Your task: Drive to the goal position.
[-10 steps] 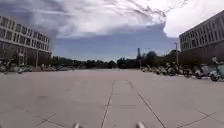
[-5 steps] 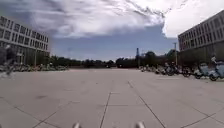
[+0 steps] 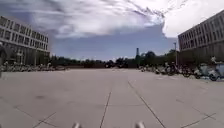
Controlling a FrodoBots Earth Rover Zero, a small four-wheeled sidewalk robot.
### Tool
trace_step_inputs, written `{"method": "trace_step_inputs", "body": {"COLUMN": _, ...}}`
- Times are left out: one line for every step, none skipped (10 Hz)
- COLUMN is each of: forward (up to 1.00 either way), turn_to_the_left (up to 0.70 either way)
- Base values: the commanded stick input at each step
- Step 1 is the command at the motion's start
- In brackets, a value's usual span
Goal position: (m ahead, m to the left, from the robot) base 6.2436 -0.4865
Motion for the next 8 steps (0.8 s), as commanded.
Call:
{"method": "trace_step_inputs", "body": {"forward": 0.70, "turn_to_the_left": 0.00}}
{"method": "trace_step_inputs", "body": {"forward": 0.70, "turn_to_the_left": 0.00}}
{"method": "trace_step_inputs", "body": {"forward": 0.70, "turn_to_the_left": 0.00}}
{"method": "trace_step_inputs", "body": {"forward": 0.70, "turn_to_the_left": 0.00}}
{"method": "trace_step_inputs", "body": {"forward": 0.70, "turn_to_the_left": 0.00}}
{"method": "trace_step_inputs", "body": {"forward": 0.70, "turn_to_the_left": 0.00}}
{"method": "trace_step_inputs", "body": {"forward": 0.70, "turn_to_the_left": 0.00}}
{"method": "trace_step_inputs", "body": {"forward": 0.70, "turn_to_the_left": 0.00}}
